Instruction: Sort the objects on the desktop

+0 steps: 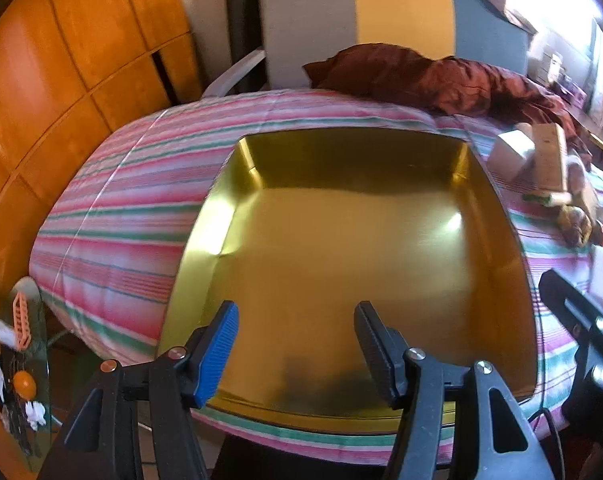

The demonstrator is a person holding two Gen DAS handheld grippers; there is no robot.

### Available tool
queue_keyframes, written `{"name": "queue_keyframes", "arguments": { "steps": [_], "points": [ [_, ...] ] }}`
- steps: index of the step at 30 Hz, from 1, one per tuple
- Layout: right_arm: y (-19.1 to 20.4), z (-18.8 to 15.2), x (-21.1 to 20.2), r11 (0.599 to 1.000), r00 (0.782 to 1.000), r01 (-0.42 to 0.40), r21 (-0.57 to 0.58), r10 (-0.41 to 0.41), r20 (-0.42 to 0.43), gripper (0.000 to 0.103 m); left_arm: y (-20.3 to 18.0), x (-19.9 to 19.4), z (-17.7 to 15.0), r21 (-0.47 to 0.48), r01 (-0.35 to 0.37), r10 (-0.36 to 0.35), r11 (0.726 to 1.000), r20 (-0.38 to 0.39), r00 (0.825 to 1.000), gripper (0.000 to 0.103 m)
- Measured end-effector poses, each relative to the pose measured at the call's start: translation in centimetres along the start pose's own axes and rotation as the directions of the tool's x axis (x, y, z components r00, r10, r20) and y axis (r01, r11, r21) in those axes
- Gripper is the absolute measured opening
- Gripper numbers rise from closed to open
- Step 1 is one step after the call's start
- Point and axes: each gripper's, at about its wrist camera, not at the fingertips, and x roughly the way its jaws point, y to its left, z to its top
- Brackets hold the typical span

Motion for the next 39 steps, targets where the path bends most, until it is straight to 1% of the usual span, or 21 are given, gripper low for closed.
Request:
{"name": "queue_keyframes", "arguments": {
  "steps": [4,10,15,19,22,23,25,27,29,32,33,34,35,37,38,39],
  "points": [
    [-3.0,-0.4,-0.7,0.997,0.999,0.052,0.051,-0.053,0.011,0.103,-2.4,-0.5,0.3,0.059,0.027,-0.028,0.998,0.008,1.000,0.061],
    [-7.5,-1.6,-1.1,0.984,0.991,0.131,0.121,-0.130,-0.013,0.103,-6.6,-1.3,0.2,0.159,0.091,-0.095,0.983,0.016,0.995,0.061],
    [-11.2,-2.9,-1.4,0.964,0.983,0.184,0.190,-0.181,-0.032,0.103,-9.7,-1.7,0.2,0.209,0.155,-0.159,0.965,-0.001,0.987,0.061],
    [-13.8,-4.0,-1.4,0.947,0.976,0.218,0.234,-0.214,-0.044,0.103,-11.9,-1.9,0.1,0.255,0.168,-0.174,0.952,0.001,0.985,0.061],
    [-16.2,-4.8,-1.2,0.933,0.973,0.229,0.276,-0.221,-0.061,0.103,-13.8,-2.2,0.1,0.291,0.207,-0.212,0.934,-0.014,0.977,0.061],
    [-16.8,-5.1,-1.1,0.928,0.973,0.231,0.291,-0.221,-0.067,0.103,-14.8,-2.2,0.2,0.305,0.234,-0.237,0.923,-0.028,0.971,0.061],
    [-18.7,-5.9,-1.1,0.914,0.971,0.239,0.327,-0.225,-0.081,0.103,-16.0,-2.2,0.4,0.320,0.263,-0.263,0.910,-0.044,0.964,0.061],
    [-20.2,-6.7,-1.4,0.903,0.969,0.245,0.352,-0.229,-0.088,0.103,-18.0,-2.1,0.6,0.345,0.299,-0.293,0.890,-0.071,0.953,0.061],
    [-21.7,-7.4,-1.8,0.896,0.971,0.240,0.375,-0.223,-0.089,0.103,-19.9,-2.0,0.7,0.370,0.317,-0.310,0.873,-0.080,0.947,0.061],
    [-23.5,-8.4,-2.4,0.874,0.965,0.261,0.409,-0.238,-0.107,0.103,-23.4,-1.7,1.2,0.414,0.353,-0.340,0.839,-0.108,0.934,0.061],
    [-24.2,-8.9,-2.8,0.867,0.964,0.266,0.421,-0.244,-0.105,0.102,-24.5,-1.6,1.4,0.423,0.360,-0.345,0.832,-0.114,0.931,0.061],
    [-24.4,-9.1,-3.1,0.863,0.962,0.271,0.426,-0.251,-0.105,0.102,-25.6,-1.6,1.5,0.432,0.376,-0.361,0.820,-0.120,0.925,0.061],
    [-24.7,-9.3,-3.3,0.859,0.960,0.278,0.431,-0.258,-0.105,0.102,-27.0,-1.5,1.6,0.453,0.396,-0.383,0.799,-0.125,0.915,0.061],
    [-25.4,-9.7,-3.5,0.849,0.956,0.293,0.439,-0.271,-0.114,0.102,-29.5,-1.1,1.7,0.497,0.398,-0.384,0.771,-0.136,0.913,0.061],
    [-25.6,-9.9,-3.5,0.850,0.956,0.292,0.439,-0.267,-0.119,0.102,-31.2,-0.6,1.8,0.525,0.402,-0.387,0.750,-0.145,0.910,0.061],
    [-25.8,-10.1,-3.5,0.850,0.955,0.297,0.435,-0.269,-0.126,0.103,-32.3,-0.2,1.9,0.541,0.400,-0.381,0.739,-0.153,0.912,0.061]
  ]
}}
